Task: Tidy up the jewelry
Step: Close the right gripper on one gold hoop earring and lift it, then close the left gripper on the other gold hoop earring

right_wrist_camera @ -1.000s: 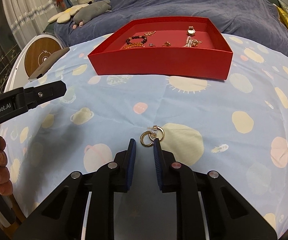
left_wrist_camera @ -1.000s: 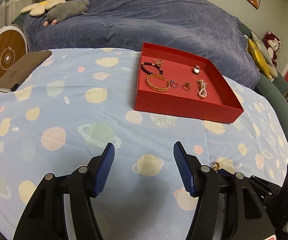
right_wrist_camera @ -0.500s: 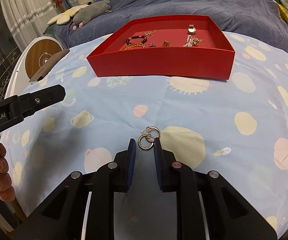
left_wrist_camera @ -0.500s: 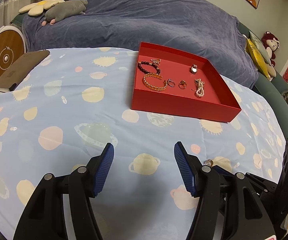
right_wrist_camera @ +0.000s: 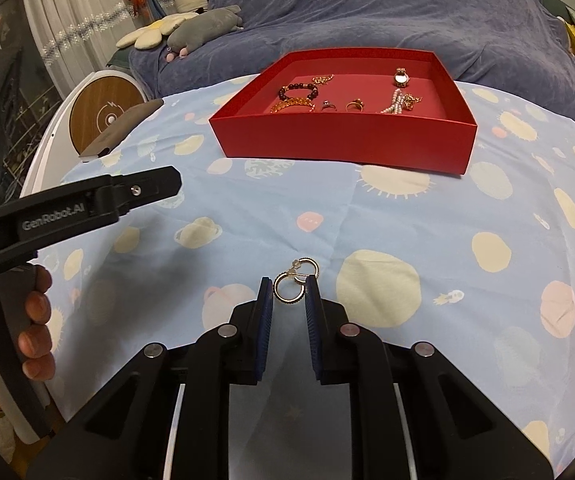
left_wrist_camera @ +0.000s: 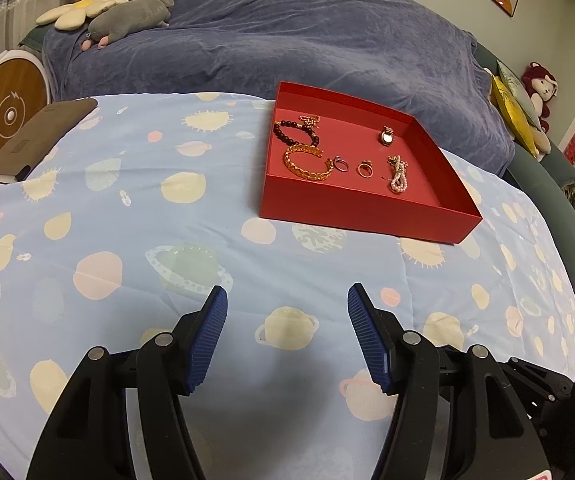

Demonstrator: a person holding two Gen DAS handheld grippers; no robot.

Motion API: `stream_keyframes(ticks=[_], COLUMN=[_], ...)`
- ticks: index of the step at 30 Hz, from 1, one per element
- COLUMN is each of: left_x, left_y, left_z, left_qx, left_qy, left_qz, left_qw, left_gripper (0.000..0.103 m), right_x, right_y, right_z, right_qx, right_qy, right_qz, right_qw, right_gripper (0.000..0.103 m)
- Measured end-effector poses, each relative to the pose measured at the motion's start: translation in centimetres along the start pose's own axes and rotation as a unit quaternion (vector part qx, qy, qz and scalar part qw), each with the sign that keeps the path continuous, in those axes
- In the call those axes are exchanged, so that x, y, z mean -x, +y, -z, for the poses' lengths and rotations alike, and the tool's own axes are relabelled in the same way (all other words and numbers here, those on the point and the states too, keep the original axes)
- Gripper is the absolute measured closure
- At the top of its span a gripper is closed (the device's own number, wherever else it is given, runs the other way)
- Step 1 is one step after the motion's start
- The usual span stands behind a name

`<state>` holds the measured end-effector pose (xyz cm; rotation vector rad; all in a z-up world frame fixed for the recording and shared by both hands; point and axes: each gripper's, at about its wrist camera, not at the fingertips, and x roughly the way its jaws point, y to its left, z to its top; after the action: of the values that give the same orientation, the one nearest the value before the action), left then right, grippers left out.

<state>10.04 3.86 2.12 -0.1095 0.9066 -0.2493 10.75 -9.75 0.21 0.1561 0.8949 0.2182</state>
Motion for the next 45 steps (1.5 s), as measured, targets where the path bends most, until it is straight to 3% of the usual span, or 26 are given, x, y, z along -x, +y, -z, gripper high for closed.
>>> stream_keyframes(ticks=[3,11,24,34,37,45], left_x=[-0.1,-1.2,-4.5,-5.4,-5.3,-5.0], left_y=[-0.5,-3.4,-8.7,-9.5,-9.6,-9.0], left_z=[0.1,1.4,3.5,4.0,4.1,3.9], left_qx=[-0.006,-0.043,-0.117,-0.147,-0.156,-0.134], left_qy=[0.001,0.023,0.045,0.023,0.02,0.03], left_qz=[0.003,0.026,0.047,0.016,0.01,0.025], left_qw=[1.0,0.9985,0.9911,0.9887,0.9876,0.9902], left_gripper=[0.043,0.043,0.043,0.072,0.087,0.087], right_x=[1.1,2.3,2.3,2.5,2.5,2.7], right_y=[-1.2,-4.2,-5.5,-6.2,-6.3,-6.2], right_z=[-0.1,-0.9,-0.3,-0.3,-0.3,-0.4], right_qx=[-0.024,-0.064,-0.069,-0.077,-0.079,-0.078], right_qy=[-0.007,-0.022,-0.018,-0.018,-0.018,-0.022], right_qz=[-0.011,0.021,0.035,0.037,0.037,0.034], right_qw=[1.0,0.998,0.997,0.996,0.996,0.996], right_gripper=[0.087,0.087,0.087,0.087,0.087,0.087])
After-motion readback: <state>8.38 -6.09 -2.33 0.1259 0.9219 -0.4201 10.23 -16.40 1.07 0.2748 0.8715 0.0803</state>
